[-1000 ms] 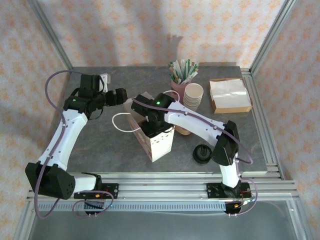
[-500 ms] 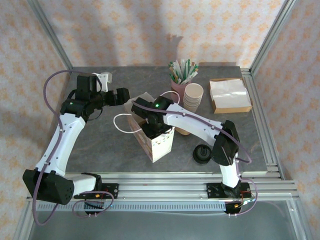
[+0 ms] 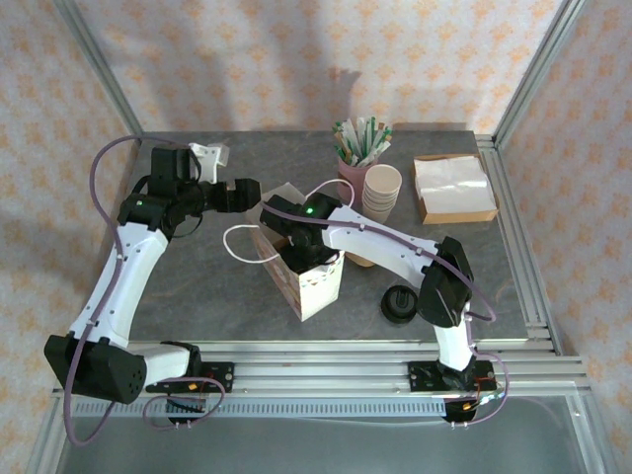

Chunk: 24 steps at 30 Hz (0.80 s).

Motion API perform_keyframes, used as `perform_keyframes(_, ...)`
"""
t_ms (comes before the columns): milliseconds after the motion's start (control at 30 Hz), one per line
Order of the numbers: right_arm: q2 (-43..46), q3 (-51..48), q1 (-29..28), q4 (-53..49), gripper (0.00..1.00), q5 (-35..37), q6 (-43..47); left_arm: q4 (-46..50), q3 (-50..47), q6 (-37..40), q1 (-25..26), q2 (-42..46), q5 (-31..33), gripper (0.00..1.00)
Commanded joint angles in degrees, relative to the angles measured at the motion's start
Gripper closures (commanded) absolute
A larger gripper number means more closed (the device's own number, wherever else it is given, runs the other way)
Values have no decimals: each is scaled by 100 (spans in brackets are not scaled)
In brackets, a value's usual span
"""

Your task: Pack the takeout coffee

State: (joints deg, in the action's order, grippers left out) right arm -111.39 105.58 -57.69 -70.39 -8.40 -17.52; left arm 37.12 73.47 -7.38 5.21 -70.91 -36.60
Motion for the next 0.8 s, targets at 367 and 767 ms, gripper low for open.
perform_keyframes(367,-145,-324,-23,-114,45,-63,-12,532,255,434,67,-283,-161,6)
perform_keyframes(767,-134,-728,-53,93,45,-153,-44,633,264,423,106,-373,167,7)
